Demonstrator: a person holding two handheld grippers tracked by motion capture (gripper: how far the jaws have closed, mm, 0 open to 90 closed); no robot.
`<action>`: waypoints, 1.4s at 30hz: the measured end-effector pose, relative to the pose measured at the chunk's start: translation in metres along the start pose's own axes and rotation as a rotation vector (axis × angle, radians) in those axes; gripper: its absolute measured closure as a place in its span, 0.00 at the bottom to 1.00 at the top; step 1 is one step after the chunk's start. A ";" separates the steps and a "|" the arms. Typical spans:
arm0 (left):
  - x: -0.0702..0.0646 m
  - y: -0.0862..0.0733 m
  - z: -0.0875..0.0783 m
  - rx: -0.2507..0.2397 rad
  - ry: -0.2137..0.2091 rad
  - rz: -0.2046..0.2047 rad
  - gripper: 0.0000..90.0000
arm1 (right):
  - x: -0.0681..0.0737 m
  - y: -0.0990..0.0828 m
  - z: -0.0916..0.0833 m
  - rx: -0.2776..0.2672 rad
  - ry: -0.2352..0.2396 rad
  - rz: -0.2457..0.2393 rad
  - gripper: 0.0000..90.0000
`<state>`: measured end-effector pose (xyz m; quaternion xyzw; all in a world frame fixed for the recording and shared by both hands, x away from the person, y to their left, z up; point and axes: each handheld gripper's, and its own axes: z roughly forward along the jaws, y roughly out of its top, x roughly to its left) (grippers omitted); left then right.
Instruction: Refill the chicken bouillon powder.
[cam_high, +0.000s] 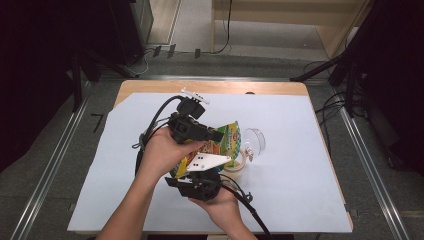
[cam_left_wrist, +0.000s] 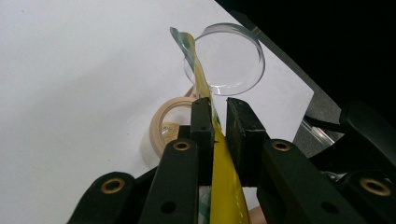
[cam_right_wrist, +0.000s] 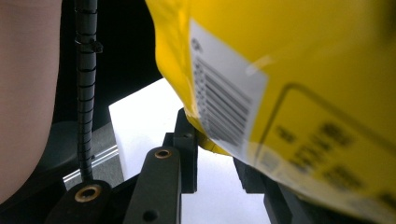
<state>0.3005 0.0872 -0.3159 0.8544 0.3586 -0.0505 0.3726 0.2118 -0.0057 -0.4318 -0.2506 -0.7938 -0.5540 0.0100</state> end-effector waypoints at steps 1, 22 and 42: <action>0.000 0.000 0.000 -0.002 -0.003 -0.001 0.91 | 0.000 0.000 0.000 0.001 -0.003 -0.004 0.82; -0.001 0.000 -0.002 -0.019 0.004 0.013 0.91 | -0.002 0.001 0.002 0.003 -0.028 -0.018 0.82; -0.005 0.001 -0.001 -0.022 0.010 0.021 0.91 | -0.006 -0.001 0.005 -0.014 -0.042 -0.013 0.82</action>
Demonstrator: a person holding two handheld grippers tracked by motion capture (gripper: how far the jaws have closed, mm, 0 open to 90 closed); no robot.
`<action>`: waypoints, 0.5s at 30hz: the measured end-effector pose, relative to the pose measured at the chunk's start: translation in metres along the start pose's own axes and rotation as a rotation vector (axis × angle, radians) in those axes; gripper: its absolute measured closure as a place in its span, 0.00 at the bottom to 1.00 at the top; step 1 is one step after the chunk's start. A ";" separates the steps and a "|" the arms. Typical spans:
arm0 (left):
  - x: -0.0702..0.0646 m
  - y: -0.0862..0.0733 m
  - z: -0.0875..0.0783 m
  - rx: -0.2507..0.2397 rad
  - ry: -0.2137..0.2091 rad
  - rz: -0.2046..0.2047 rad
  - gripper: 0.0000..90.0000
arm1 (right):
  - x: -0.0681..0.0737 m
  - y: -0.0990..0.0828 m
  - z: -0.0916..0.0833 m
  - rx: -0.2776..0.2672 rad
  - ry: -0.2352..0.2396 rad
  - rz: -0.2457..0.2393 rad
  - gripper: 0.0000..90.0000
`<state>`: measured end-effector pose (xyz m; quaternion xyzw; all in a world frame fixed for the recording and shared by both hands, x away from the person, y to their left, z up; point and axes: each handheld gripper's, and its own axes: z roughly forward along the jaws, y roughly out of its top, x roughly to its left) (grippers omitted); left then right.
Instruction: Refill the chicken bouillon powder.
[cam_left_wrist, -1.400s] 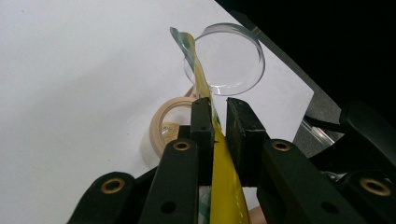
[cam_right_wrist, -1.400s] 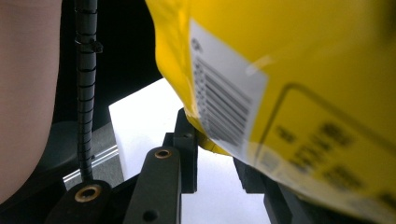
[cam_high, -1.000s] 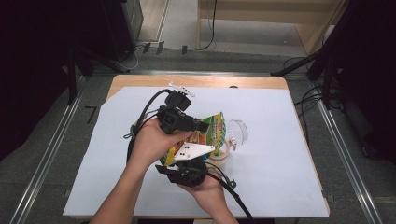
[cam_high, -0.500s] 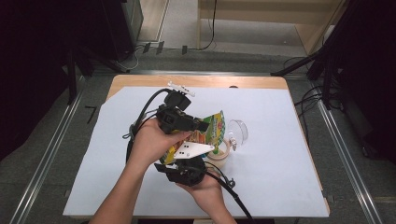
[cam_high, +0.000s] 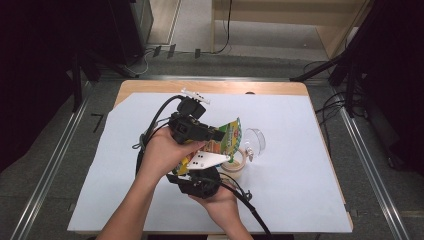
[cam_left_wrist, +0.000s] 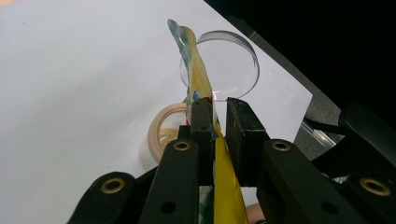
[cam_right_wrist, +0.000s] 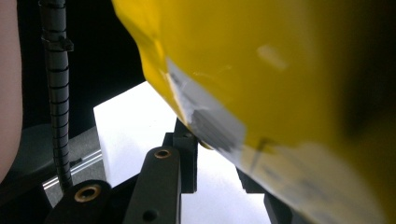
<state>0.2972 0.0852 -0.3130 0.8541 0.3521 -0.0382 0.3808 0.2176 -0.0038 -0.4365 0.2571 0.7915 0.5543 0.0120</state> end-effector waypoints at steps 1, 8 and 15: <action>0.000 0.000 0.000 -0.001 0.000 0.000 0.91 | 0.000 0.000 0.000 -0.001 -0.002 0.000 0.82; 0.000 0.000 0.000 -0.001 0.008 0.002 0.91 | -0.002 -0.001 0.002 -0.009 -0.009 0.002 0.81; 0.002 0.001 0.001 -0.004 0.007 0.001 0.91 | -0.003 -0.001 0.004 -0.025 -0.011 0.040 0.79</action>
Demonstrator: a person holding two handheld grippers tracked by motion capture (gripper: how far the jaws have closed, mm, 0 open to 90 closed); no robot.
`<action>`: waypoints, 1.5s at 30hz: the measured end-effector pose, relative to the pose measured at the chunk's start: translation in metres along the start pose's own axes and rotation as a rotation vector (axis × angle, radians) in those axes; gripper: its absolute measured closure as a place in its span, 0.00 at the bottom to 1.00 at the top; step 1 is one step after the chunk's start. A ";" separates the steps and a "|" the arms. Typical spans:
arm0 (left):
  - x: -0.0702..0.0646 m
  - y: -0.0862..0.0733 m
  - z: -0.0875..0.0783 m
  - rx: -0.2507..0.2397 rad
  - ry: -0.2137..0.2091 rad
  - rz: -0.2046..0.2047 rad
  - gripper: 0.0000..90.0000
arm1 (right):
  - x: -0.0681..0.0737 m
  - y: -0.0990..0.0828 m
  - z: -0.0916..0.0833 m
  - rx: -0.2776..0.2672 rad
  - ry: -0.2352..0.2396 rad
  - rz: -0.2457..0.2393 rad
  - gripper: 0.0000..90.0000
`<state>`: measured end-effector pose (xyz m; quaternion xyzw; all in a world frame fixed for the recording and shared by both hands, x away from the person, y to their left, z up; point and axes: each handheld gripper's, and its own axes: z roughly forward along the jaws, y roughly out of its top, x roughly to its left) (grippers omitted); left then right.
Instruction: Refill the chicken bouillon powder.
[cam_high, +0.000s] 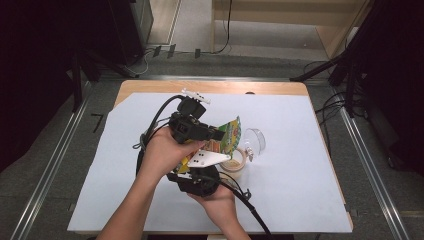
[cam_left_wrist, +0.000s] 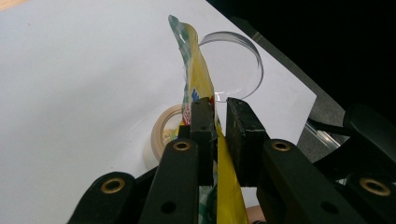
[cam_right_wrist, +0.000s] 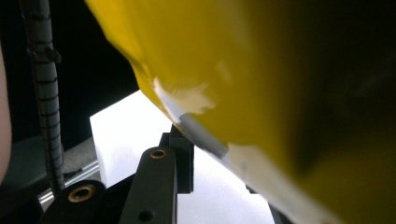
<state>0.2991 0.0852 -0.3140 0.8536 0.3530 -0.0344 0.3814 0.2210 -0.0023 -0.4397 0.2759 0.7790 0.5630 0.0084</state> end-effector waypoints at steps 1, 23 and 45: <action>0.001 0.000 0.000 -0.004 -0.004 -0.001 0.91 | 0.000 0.000 0.000 0.000 0.001 0.002 0.79; 0.002 0.002 0.000 -0.002 -0.015 -0.006 0.91 | 0.003 0.001 -0.003 -0.012 0.008 0.011 0.80; 0.002 0.002 0.001 -0.007 -0.016 -0.005 0.91 | 0.004 0.001 -0.004 -0.010 0.005 0.008 0.80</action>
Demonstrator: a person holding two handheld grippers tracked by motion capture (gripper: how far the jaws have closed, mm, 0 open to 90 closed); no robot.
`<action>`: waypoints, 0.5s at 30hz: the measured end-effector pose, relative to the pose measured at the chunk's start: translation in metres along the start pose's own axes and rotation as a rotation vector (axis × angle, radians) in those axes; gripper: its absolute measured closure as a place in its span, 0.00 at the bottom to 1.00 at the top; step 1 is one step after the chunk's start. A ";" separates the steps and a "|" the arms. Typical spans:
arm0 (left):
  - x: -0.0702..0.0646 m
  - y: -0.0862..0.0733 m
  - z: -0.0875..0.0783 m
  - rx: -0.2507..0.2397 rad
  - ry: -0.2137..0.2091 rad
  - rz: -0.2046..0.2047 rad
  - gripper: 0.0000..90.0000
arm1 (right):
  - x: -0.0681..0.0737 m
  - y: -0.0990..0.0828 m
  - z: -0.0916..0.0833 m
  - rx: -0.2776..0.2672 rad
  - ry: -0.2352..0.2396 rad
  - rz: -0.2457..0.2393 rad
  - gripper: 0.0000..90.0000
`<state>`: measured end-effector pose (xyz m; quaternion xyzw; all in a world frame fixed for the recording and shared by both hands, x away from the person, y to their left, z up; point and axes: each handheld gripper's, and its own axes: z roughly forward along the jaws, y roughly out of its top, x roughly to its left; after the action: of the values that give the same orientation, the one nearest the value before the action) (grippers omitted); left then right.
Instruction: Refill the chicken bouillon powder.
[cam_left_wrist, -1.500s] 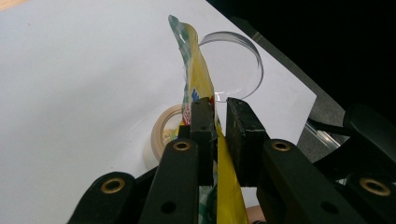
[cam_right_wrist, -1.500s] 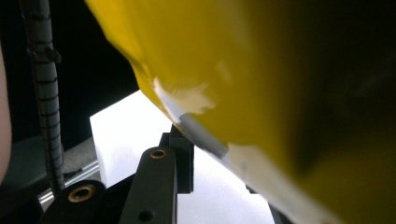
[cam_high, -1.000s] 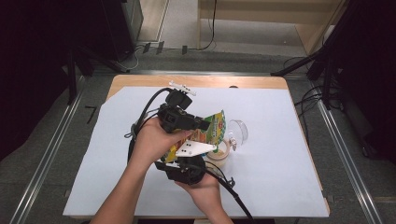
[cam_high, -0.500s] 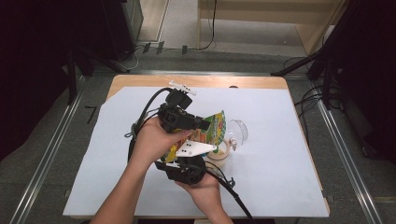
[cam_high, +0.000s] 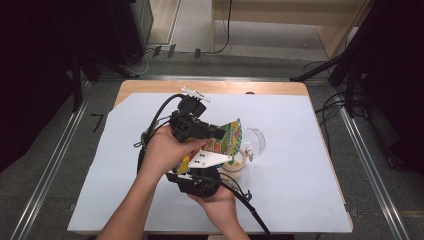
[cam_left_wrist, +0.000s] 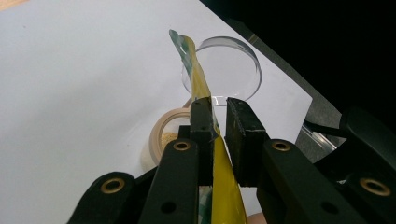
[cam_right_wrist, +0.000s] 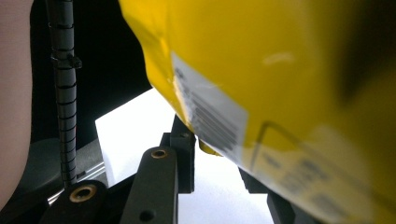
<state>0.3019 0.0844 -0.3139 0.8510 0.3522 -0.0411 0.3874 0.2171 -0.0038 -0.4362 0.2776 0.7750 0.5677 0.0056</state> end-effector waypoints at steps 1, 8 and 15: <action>0.000 0.000 0.000 0.001 0.000 0.001 0.91 | 0.000 0.000 0.000 0.000 0.000 -0.001 0.80; 0.000 0.000 0.000 0.000 0.000 0.001 0.91 | 0.000 0.000 0.000 -0.001 -0.001 0.003 0.80; 0.000 0.000 -0.001 -0.001 0.000 -0.002 0.91 | 0.002 0.001 0.000 0.000 -0.002 -0.001 0.80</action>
<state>0.3021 0.0853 -0.3132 0.8504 0.3529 -0.0411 0.3880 0.2162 -0.0029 -0.4347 0.2777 0.7752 0.5674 0.0068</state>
